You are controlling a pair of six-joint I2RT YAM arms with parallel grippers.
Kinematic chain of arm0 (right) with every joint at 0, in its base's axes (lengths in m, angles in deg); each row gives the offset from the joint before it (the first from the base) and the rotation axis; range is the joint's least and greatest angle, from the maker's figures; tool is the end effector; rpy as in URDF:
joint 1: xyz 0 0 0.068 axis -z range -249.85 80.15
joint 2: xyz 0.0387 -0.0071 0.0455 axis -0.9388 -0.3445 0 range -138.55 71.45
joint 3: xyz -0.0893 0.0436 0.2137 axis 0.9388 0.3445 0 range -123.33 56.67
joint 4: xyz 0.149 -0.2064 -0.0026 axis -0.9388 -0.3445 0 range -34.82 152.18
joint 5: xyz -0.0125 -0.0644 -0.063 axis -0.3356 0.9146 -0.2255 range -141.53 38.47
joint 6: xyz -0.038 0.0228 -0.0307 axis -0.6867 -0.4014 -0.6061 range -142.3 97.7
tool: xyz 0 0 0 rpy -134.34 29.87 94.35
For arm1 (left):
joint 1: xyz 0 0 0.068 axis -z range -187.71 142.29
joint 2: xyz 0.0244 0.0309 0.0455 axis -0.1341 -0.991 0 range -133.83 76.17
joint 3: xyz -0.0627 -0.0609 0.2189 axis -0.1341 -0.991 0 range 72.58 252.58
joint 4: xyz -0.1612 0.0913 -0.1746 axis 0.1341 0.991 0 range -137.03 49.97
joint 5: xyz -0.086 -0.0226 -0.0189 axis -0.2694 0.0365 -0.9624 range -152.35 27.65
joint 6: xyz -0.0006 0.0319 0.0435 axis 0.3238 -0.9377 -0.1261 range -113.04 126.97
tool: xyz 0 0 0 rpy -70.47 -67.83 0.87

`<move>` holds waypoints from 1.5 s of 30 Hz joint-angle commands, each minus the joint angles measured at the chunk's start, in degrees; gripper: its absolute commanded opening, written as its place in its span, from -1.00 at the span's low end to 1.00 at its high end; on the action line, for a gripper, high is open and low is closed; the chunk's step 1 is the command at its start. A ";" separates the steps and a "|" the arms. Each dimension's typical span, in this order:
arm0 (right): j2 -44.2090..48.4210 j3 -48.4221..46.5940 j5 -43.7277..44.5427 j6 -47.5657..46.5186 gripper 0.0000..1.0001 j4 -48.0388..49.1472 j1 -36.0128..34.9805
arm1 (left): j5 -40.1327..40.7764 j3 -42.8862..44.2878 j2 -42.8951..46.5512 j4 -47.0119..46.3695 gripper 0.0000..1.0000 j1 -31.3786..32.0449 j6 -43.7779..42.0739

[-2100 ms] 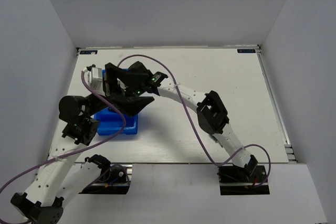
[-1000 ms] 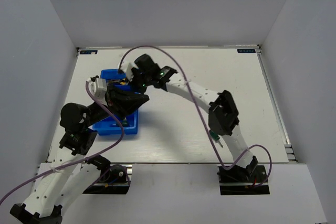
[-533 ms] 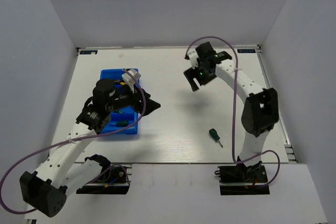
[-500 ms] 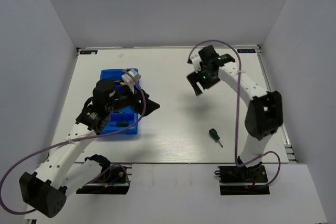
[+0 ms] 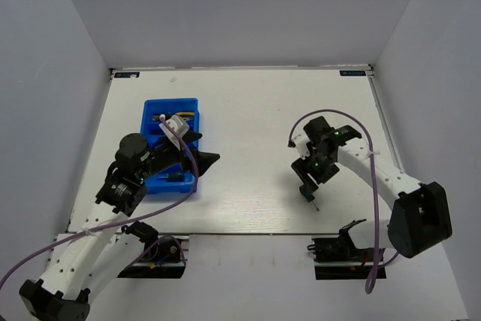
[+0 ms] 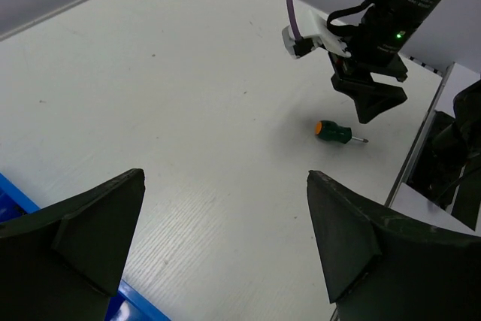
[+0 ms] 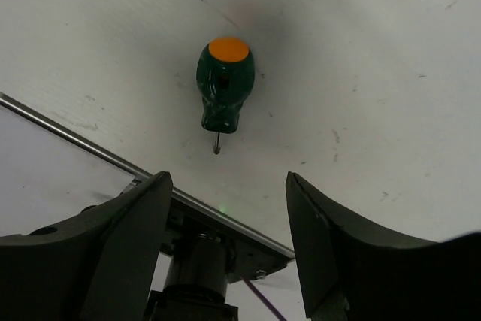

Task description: Sort the tools into containers

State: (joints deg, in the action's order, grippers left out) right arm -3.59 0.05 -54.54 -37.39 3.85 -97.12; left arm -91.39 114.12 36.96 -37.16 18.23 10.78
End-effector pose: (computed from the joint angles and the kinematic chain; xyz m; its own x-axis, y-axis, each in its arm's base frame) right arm 0.2048 0.1076 0.2065 -0.7135 -0.6603 -0.2344 -0.6773 0.7356 -0.0103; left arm 0.1583 -0.0961 0.3118 -0.1719 0.0188 -0.9849 0.8055 0.5782 -0.1296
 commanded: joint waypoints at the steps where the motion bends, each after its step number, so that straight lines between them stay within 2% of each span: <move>1: -0.27 2.91 -1.47 2.95 0.35 4.96 0.11 | 0.47 -1.20 0.70 -0.02 0.98 -0.36 -1.09; 11: -8.09 4.77 -2.53 6.56 0.35 13.05 -0.07 | -0.05 -2.34 2.11 -0.02 0.98 -0.36 -1.09; 17: -12.75 5.73 0.01 7.71 0.25 16.05 -0.24 | -0.05 -2.34 2.64 -0.02 0.98 -0.36 -1.62; 28: -11.53 11.79 1.69 7.62 0.17 17.27 -0.16 | -0.05 -2.34 2.64 -0.02 0.98 -0.36 -1.62; 32: -12.58 11.36 0.55 7.71 -0.04 17.28 -0.42 | -0.05 -2.34 2.64 -0.02 0.98 -0.36 -1.62; 35: -13.63 9.52 -0.95 7.45 -0.48 16.58 -0.33 | -0.05 -2.34 2.64 -0.02 0.98 -0.36 -1.62; 36: -13.64 8.90 -1.56 7.45 -0.78 16.06 -0.33 | -0.05 -2.34 2.64 -0.02 0.98 -0.36 -1.09; 38: -13.29 6.80 -6.01 6.31 -1.00 14.13 -0.07 | -0.05 -2.34 3.25 -0.02 0.98 -0.36 -1.09; 39: -13.11 4.70 -7.79 4.04 -1.00 13.68 -0.24 | -0.05 -2.34 3.95 -0.02 0.98 -0.36 -0.57; 41: -12.84 -0.12 -16.81 2.09 -1.00 10.62 -0.50 | -2.59 -1.03 4.74 -1.86 0.98 -0.36 0.75; 43: -15.11 -10.30 -24.39 -2.56 -1.00 7.55 -0.42 | -7.25 -1.02 6.58 -6.84 0.98 -0.36 3.21; 44: -18.18 -17.05 -30.51 -7.62 -1.00 3.96 -0.77 | -9.18 -1.54 7.20 -8.71 0.98 -0.36 4.44; 45: -22.47 -24.52 -36.49 -8.45 -1.00 0.27 -0.68 | -9.80 -1.55 7.73 -10.20 0.98 -0.36 5.40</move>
State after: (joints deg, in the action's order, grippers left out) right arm -20.92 -8.54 -71.93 -37.74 9.76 -97.40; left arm -95.28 112.33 42.08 -40.02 18.01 12.55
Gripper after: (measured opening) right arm 0.459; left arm 0.986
